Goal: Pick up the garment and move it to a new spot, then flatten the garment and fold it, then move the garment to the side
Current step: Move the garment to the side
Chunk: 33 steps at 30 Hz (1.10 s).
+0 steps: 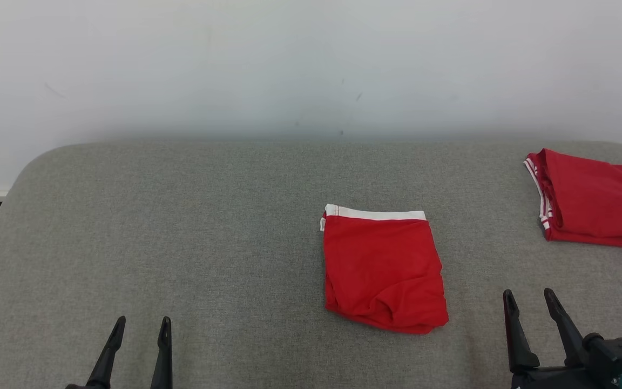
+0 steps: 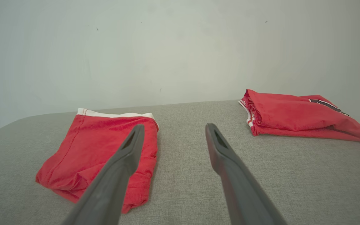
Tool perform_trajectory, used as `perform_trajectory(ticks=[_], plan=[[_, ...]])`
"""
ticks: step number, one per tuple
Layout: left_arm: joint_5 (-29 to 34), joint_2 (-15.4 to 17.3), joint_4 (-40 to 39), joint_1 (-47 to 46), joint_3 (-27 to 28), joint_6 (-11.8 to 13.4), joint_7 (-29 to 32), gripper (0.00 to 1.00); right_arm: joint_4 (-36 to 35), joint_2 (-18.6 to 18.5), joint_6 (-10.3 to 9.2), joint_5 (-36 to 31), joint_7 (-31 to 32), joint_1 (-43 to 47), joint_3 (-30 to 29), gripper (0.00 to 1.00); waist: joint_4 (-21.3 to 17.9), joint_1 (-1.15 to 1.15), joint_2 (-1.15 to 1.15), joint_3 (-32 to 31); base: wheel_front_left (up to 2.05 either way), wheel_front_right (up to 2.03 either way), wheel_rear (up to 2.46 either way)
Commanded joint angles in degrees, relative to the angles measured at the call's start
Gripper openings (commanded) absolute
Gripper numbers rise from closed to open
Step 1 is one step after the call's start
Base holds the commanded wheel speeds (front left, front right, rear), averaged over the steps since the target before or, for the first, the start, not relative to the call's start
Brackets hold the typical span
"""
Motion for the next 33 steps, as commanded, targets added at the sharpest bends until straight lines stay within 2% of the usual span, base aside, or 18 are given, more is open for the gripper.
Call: perform_trajectory(ticks=[1, 10, 16, 23, 33], plan=[[-0.3, 0.2, 0.1, 0.6, 0.1, 0.1, -0.2, 1.00, -0.2, 0.3, -0.19, -0.4, 0.3, 0.6, -0.2, 1.00, 0.0, 0.00, 0.00, 0.0, 0.00, 0.00, 0.00], [-0.2, -0.1, 0.5, 0.0, 0.3, 0.1, -0.2, 1.00, -0.1, 0.4, -0.19, -0.4, 0.3, 0.9, -0.3, 1.00, 0.1, 0.00, 0.00, 0.0, 0.00, 0.00, 0.00], [0.2, -0.5, 0.4, -0.1, 0.8, 0.1, -0.2, 1.00, 1.0, -2.0, -0.18, -0.7, 1.9, -1.9, 1.7, 1.00, 0.1, 0.00, 0.00, 0.4, 0.00, 0.00, 0.00], [0.6, -1.5, 0.3, -1.6, 0.3, 0.1, -0.2, 1.00, 5.4, -3.6, -0.19, 0.0, 4.6, -7.6, 3.5, 1.00, 1.0, 0.00, 0.00, 2.1, 0.00, 0.00, 0.00], [-0.3, -1.9, 1.3, -4.9, -0.7, 0.1, -0.2, 1.00, 17.4, -4.3, -0.19, 1.4, 7.2, -19.4, 6.5, 1.00, 4.0, 0.00, 0.00, 5.6, 0.00, 0.00, 0.00]])
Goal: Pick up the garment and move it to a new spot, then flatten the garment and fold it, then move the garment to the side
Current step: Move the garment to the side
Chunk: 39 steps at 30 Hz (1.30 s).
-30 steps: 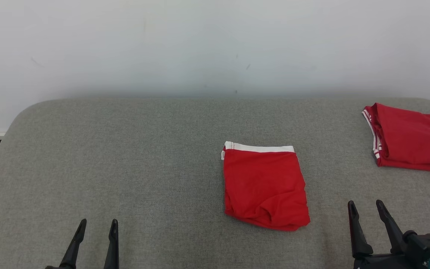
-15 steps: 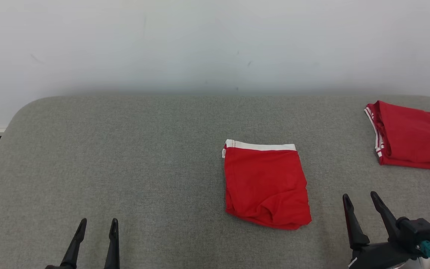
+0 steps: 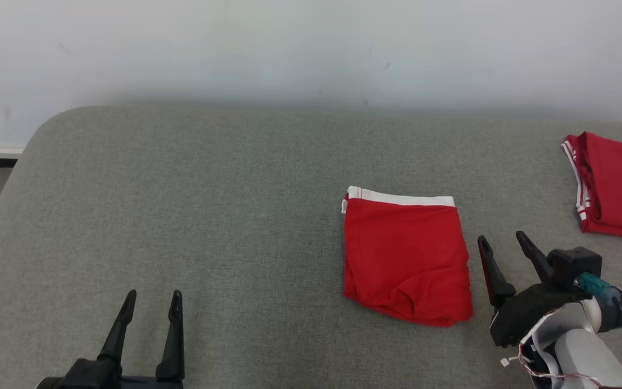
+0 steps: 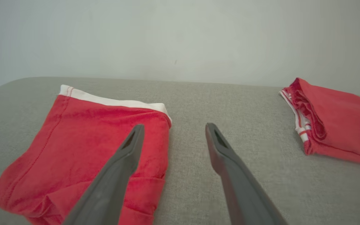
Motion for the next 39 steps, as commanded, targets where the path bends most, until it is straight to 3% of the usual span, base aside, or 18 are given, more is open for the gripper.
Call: perform_trajectory(ticks=[1, 20, 21, 22, 23, 29, 39], plan=[[-0.3, -0.2, 0.2, -1.1, -0.2, 0.1, -0.2, 1.00, 2.5, -0.2, -0.19, 0.7, 0.4, -2.1, 0.5, 1.00, 1.6, -0.01, 0.00, 1.7, 0.00, 0.00, 0.00], [-1.0, -1.0, 1.0, -4.0, 0.1, 0.1, -0.2, 1.00, 25.3, 2.0, -0.19, 3.1, 0.8, -13.3, 5.6, 1.00, 3.7, -0.01, 0.00, 5.9, 0.00, 0.00, 0.00], [-1.1, -1.0, 1.1, -4.2, 0.1, 0.1, -0.2, 1.00, 26.2, 2.4, -0.19, 3.5, 1.2, -13.3, 6.1, 0.61, 3.6, -0.01, 0.00, 5.9, 0.00, 0.00, 0.00], [-1.1, -1.1, 1.2, -4.3, 0.1, 0.1, -0.2, 1.00, 26.9, 2.6, -0.19, 3.9, 1.2, -13.4, 6.7, 0.15, 3.5, -0.01, 0.00, 6.0, 0.00, 0.00, 0.00], [-1.1, -1.1, 1.3, -4.5, -0.1, 0.1, -0.2, 1.00, 27.9, 2.7, -0.19, 4.7, 0.8, -14.0, 7.5, 0.00, 3.3, -0.01, 0.00, 6.0, 0.00, 0.00, 0.00], [-1.1, -0.7, 1.1, -5.0, -0.5, 0.1, -0.2, 1.00, 27.8, 1.2, -0.19, 6.4, -2.1, -17.6, 10.4, 0.00, 2.2, -0.01, 0.00, 6.7, 0.00, 0.00, 0.00], [-1.5, 0.3, 0.0, -7.3, -1.5, 0.1, -0.2, 1.00, 25.3, -5.0, -0.19, 7.0, -1.4, -26.2, 16.8, 0.00, -1.8, -0.01, 0.00, 12.4, 0.00, 0.00, 0.00]])
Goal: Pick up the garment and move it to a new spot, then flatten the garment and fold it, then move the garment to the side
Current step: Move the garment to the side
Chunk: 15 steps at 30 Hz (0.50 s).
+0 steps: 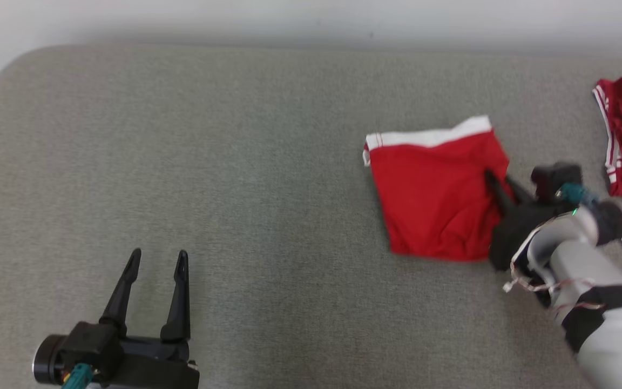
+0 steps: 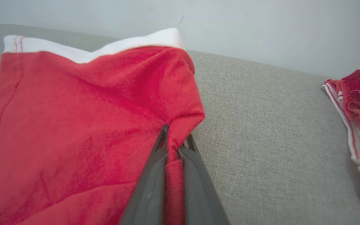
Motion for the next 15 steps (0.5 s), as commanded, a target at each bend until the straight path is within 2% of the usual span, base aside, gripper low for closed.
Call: perform_trajectory(ticks=[1, 7, 15], plan=[[-0.7, 0.3, -0.4, -1.3, -0.2, 0.1, -0.2, 1.00, -0.9, -1.5, -0.19, 0.4, -0.2, -1.8, 0.3, 0.00, -2.2, 0.00, -0.01, 3.3, 0.00, 0.00, 0.00], [-0.6, 1.4, -1.5, -3.8, -0.4, 0.1, -0.2, 1.00, -3.7, -6.6, -0.19, 1.5, 0.8, -6.7, 2.3, 0.00, -5.4, 0.00, -0.01, 8.6, 0.00, 0.00, 0.00], [0.0, 2.8, -4.0, -5.6, 0.5, 0.1, -0.2, 1.00, -6.8, -12.7, -0.19, 2.5, 1.5, -12.7, 2.0, 0.00, -9.7, 0.00, -0.01, 14.2, 0.00, 0.00, 0.00]])
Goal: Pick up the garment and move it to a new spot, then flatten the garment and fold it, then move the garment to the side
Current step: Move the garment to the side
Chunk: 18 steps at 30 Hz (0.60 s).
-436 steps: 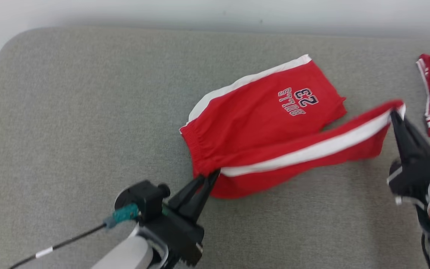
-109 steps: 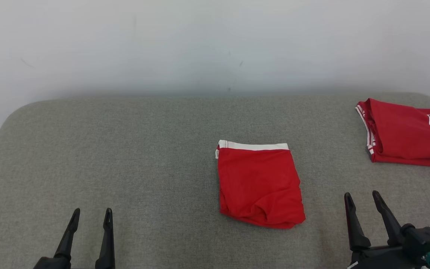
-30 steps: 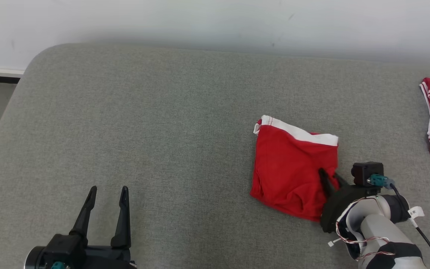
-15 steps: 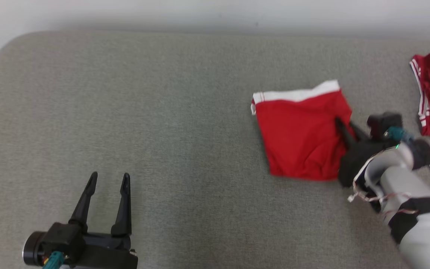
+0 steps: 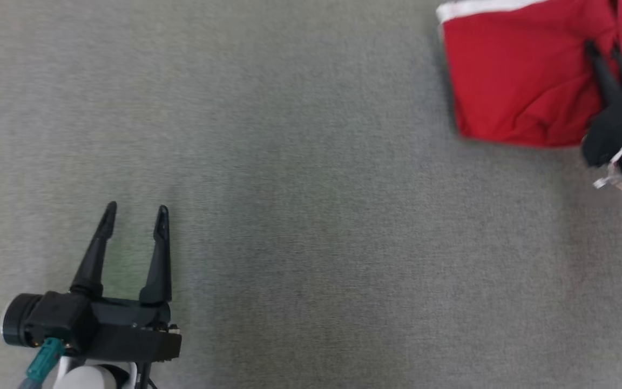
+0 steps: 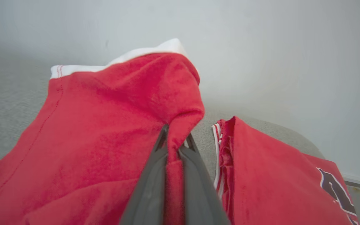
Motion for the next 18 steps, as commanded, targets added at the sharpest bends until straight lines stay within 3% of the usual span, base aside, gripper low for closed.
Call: perform_trajectory(ticks=[1, 18], plan=[[0.5, 0.5, -0.3, -0.8, 0.2, 0.1, -0.2, 1.00, -0.3, -0.6, -0.19, 0.1, 0.2, -0.8, -0.1, 0.00, -4.0, -0.01, -0.01, 4.2, 0.00, 0.00, 0.00], [4.2, 3.0, -12.6, 1.1, 6.2, 0.1, -0.2, 1.00, -6.2, -14.4, -0.19, 0.9, 5.9, -5.5, -5.7, 0.00, -7.7, -0.01, -0.01, 11.7, 0.00, 0.00, 0.00]])
